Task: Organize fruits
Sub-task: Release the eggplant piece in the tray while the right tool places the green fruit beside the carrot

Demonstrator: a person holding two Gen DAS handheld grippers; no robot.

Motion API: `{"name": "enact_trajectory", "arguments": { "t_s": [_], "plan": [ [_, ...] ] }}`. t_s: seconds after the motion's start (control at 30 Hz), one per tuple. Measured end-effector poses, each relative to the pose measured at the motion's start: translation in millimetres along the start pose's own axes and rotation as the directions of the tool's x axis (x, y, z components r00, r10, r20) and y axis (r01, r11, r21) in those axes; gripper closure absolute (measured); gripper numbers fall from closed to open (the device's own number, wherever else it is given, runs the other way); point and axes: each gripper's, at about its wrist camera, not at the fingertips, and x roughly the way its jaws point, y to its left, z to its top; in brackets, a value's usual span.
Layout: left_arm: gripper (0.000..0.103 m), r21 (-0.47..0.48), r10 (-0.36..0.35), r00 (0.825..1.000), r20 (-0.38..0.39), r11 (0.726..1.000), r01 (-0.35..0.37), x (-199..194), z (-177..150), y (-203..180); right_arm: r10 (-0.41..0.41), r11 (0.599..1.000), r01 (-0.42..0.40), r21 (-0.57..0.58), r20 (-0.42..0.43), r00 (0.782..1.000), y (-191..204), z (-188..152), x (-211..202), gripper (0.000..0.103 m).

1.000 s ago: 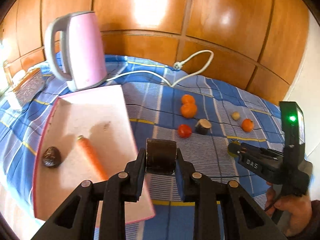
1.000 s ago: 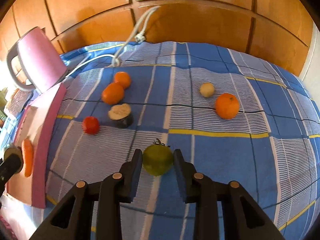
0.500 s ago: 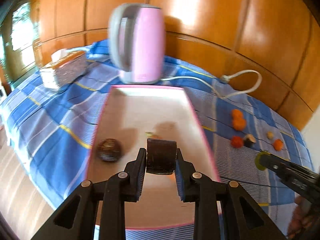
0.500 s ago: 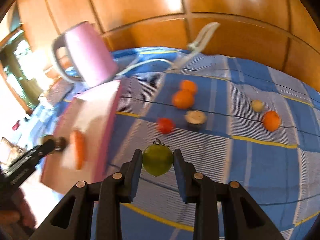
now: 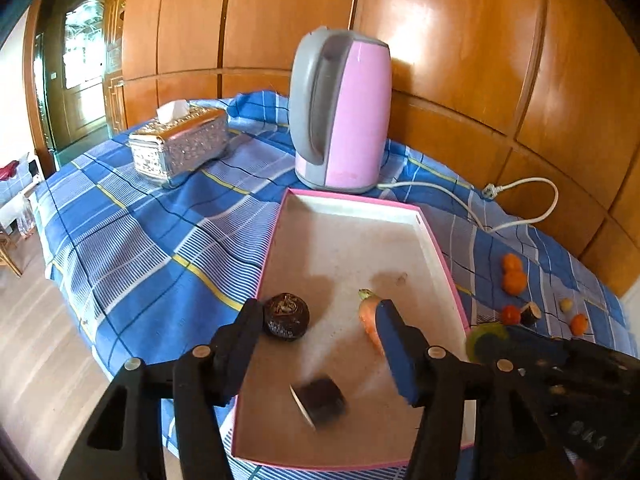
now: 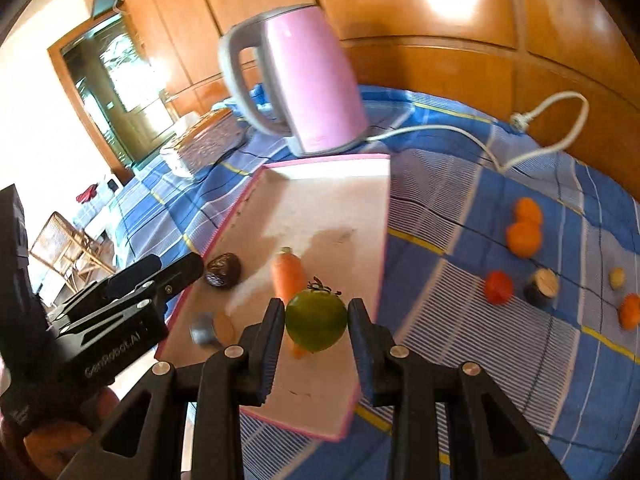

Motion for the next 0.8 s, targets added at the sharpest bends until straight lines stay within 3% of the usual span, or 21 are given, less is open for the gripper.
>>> {"name": "enact_trajectory", "arguments": {
  "t_s": [0.47,0.8],
  "plan": [
    [0.043,0.012,-0.004,1.0,0.0,1.0,0.004,-9.1,-5.1,-1.8,-0.024,1.0,0.024,-0.005,-0.013,1.0,11.9,-12.6,-0.4,0.069],
    [0.043,0.07,-0.059,0.998,-0.033,0.996,0.061,-8.9,-15.1,-25.9,-0.145,0.984,0.139,0.109,0.047,0.988,-19.4,-26.6,-24.0,0.068]
  ]
}}
